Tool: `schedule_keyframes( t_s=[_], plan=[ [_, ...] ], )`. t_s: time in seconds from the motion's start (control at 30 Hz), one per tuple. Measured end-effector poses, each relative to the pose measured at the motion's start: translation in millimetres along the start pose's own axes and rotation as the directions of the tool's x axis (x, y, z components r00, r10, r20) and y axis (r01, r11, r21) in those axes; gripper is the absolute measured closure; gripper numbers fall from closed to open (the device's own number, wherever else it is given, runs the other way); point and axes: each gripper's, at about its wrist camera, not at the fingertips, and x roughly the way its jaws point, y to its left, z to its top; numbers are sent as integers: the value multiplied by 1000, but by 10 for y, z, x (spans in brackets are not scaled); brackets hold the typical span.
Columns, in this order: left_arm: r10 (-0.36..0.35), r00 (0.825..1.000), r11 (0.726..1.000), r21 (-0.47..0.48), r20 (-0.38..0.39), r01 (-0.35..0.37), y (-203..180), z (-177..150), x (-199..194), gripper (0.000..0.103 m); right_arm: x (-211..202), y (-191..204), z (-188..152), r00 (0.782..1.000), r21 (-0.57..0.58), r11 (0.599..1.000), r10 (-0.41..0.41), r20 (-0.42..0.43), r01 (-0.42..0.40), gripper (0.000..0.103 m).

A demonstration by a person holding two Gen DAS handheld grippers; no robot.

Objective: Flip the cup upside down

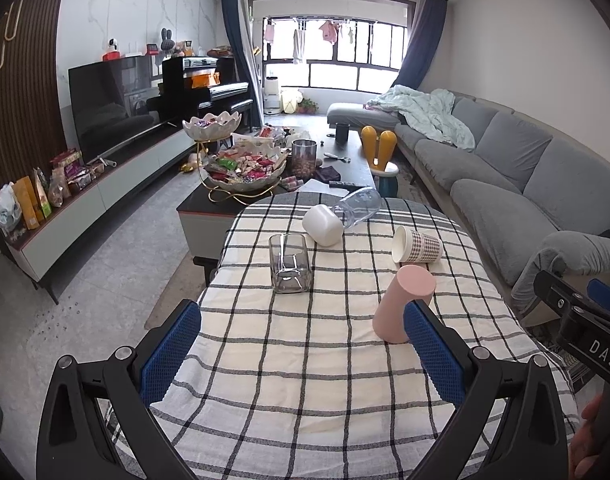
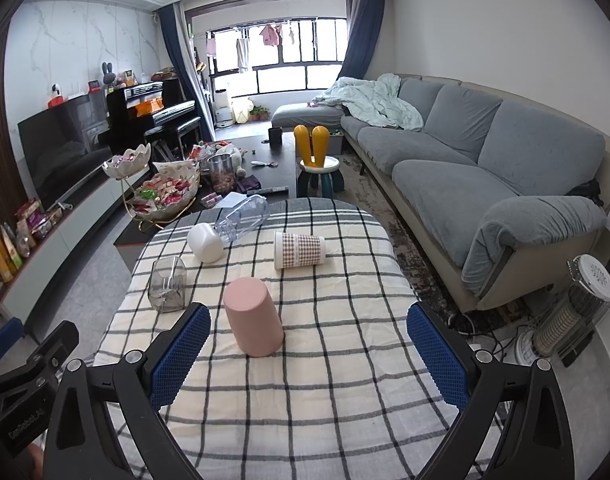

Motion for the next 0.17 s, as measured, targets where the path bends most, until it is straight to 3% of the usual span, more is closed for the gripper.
schedule_keyframes(
  t_s=[0.17],
  plan=[
    [16, 1000, 1000, 14, -2, -16, -40, 26, 10, 0, -1, 10, 1, 1000, -1, 1000, -5, 0, 5, 4]
  ],
)
